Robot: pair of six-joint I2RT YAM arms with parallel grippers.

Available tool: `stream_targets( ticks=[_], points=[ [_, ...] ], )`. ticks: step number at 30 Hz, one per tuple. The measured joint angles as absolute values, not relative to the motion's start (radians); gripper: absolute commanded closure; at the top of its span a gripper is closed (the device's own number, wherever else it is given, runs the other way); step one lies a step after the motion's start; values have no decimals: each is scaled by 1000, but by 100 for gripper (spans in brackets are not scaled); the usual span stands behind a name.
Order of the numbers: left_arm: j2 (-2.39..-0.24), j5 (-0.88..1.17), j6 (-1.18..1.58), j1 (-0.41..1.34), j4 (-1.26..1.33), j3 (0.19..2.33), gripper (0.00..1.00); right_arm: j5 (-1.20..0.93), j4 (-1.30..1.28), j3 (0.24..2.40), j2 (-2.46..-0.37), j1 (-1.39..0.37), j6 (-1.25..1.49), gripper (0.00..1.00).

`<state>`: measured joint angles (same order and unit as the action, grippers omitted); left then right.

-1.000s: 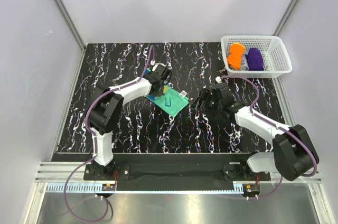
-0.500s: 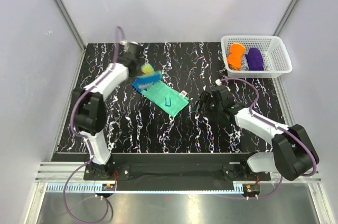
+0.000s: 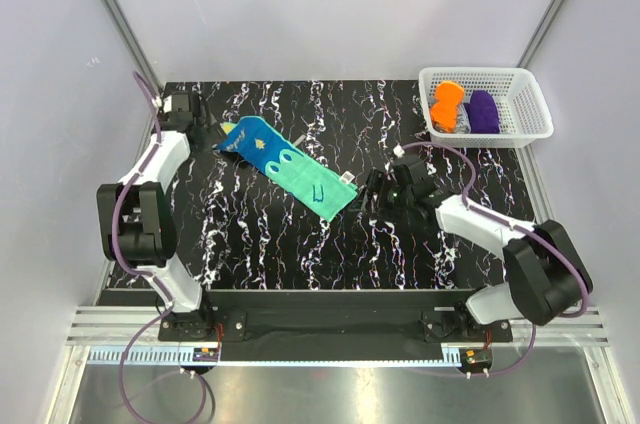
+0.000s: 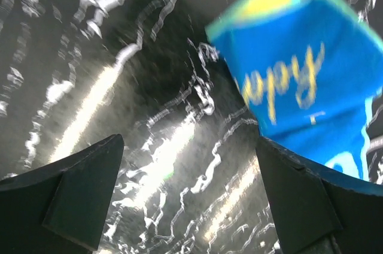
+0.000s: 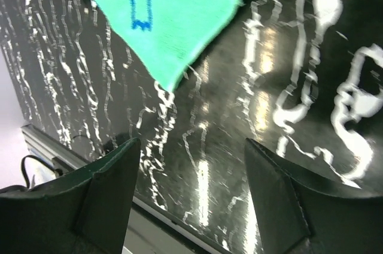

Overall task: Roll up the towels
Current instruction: Flatten the towel

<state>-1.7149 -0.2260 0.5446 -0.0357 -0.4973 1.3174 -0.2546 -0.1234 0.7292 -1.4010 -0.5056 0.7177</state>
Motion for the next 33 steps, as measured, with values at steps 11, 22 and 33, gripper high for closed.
stream_targets(
  ticks=[11,22,33],
  points=[
    [-1657,-131,587,30,-388,1187,3,-273,-6,925,-1764,-532,773,33],
    [-1523,-111,587,99,-348,1045,4,-173,-12,960,-1794,-537,791,36],
    [-1520,-110,584,106,-337,1021,4,-96,-50,1030,-1839,-534,784,42]
  ],
)
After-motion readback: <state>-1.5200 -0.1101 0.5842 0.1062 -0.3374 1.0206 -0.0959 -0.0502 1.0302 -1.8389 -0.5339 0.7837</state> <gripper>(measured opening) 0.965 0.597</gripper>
